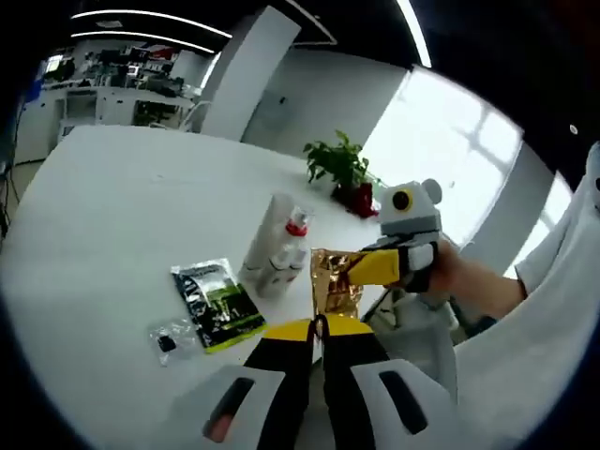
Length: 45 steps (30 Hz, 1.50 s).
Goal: Arrange the skincare products in the storage area until every visible bottle or jar stands upright without overlapping.
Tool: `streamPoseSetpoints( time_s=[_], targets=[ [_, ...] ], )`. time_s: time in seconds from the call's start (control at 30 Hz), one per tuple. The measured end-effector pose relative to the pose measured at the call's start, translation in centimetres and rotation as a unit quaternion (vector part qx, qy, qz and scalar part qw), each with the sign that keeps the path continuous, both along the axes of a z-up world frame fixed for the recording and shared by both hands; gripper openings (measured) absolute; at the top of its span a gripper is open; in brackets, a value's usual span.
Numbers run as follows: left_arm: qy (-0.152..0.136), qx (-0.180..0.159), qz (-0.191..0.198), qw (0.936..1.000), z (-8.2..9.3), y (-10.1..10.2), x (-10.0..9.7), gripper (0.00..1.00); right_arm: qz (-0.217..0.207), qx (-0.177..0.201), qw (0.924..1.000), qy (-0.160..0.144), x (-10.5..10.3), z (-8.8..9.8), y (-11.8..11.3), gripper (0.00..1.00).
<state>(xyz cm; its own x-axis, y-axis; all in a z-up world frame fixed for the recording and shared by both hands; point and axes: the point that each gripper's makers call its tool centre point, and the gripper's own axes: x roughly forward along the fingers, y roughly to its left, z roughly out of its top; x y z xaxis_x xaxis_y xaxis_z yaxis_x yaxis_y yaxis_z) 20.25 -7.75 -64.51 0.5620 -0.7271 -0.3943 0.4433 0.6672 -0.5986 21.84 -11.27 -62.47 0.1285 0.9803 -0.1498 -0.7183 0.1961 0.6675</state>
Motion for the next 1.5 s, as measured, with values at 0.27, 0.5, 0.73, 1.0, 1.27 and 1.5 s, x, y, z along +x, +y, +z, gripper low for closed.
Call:
streamPoseSetpoints(
  time_s=[0.27, 0.5, 0.73, 1.0, 1.27, 1.5],
  targets=[
    [0.03, -0.074, 0.063, 0.9948, 0.6, -0.4, -1.2, 0.06, -0.016, -0.012, 0.998, -0.061, -0.8, -0.3, 0.0, 0.2],
    [0.036, -0.065, 0.085, 0.9937, 0.4, 0.1, -1.5, 0.06, -0.003, -0.066, 0.9918, -0.109, -2.4, -2.2, 0.4, 0.54],
    [0.047, -0.064, 0.069, 0.9944, 0.2, -0.7, -1.6, 0.06, -0.018, -0.064, 0.992, -0.108, -2.2, -2.5, 0.2, 0.58],
    [0.073, -0.065, 0.061, 0.9933, -0.5, 0.0, -1.2, 0.06, -0.076, -0.049, 0.9885, -0.121, 0.9, -0.9, -0.9, 0.28],
    [0.08, -0.084, 0.061, 0.9913, -0.5, 0.9, -0.8, 0.06, -0.054, -0.072, 0.9888, -0.12, 2.1, -1.5, 1.4, 0.23],
    [0.084, -0.091, 0.073, 0.9896, -1.1, 2.9, 0.2, 0.06, -0.053, -0.083, 0.9869, -0.128, 3.4, -1.5, 3.0, 0.11]
  ],
)
